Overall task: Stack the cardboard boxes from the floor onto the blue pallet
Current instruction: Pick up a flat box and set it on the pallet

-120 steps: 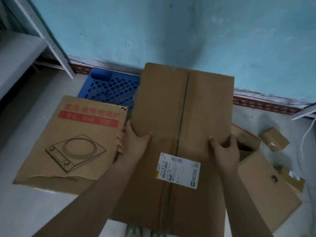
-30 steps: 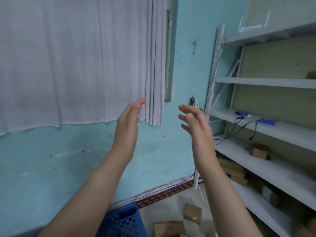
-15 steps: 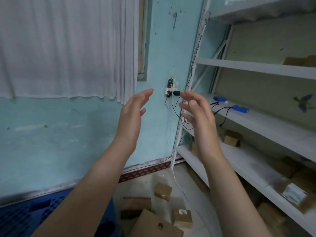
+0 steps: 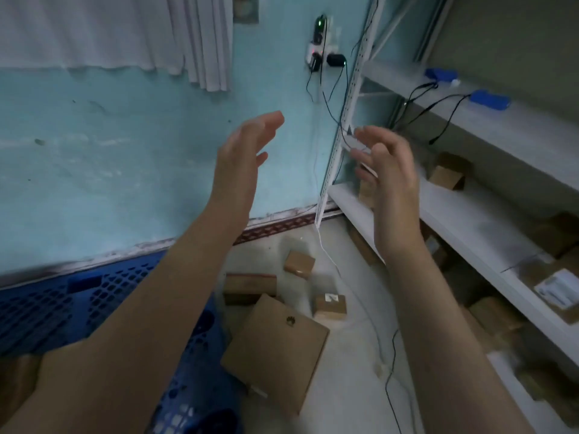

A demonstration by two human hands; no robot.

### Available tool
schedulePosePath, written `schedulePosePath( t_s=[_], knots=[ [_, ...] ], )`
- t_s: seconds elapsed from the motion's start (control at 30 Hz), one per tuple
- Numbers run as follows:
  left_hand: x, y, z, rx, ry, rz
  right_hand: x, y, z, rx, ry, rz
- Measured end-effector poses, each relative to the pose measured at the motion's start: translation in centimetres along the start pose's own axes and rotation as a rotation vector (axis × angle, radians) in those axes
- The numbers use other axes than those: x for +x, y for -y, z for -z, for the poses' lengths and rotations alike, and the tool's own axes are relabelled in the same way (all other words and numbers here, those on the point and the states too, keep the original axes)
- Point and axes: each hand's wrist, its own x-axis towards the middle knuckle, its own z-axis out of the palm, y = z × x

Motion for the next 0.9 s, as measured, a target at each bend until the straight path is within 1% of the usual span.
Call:
schedulePosePath(
  t_s=[0.23,0.4,0.53,0.63,0.7,0.8,0.9],
  knots=[
    [3.0,14.7,1.4,0.012,0.025,0.283,-0.3,-14.6,0.4,-0.018,-0.14,-0.194],
    [2.7,28.1,2.3,0.09,0.059,0.413,-4.4,-27.4,0.9,-0.035,-0.188,-0.338],
    [-0.6,40.8,3.8,0.235,0.116,0.498,-10.4,-39.4,2.0,-0.083,-0.23,-0.51],
    [-3.8,50.4,6.1,0.319,0.107,0.47,-15.4,-48.4,2.9,-0.115,-0.266,-0.589],
    [-6.4,56.2,7.6,0.347,0.079,0.531,-19.2,-53.7,3.0,-0.085,-0.265,-0.669],
    [-10.2,64.2,10.0,0.409,0.042,0.646,-24.3,-60.5,3.2,-0.095,-0.279,-0.735],
    [-12.1,70.8,12.8,0.416,-0.014,0.64,-28.9,-66.4,3.0,-0.133,-0.26,-0.846]
  ],
)
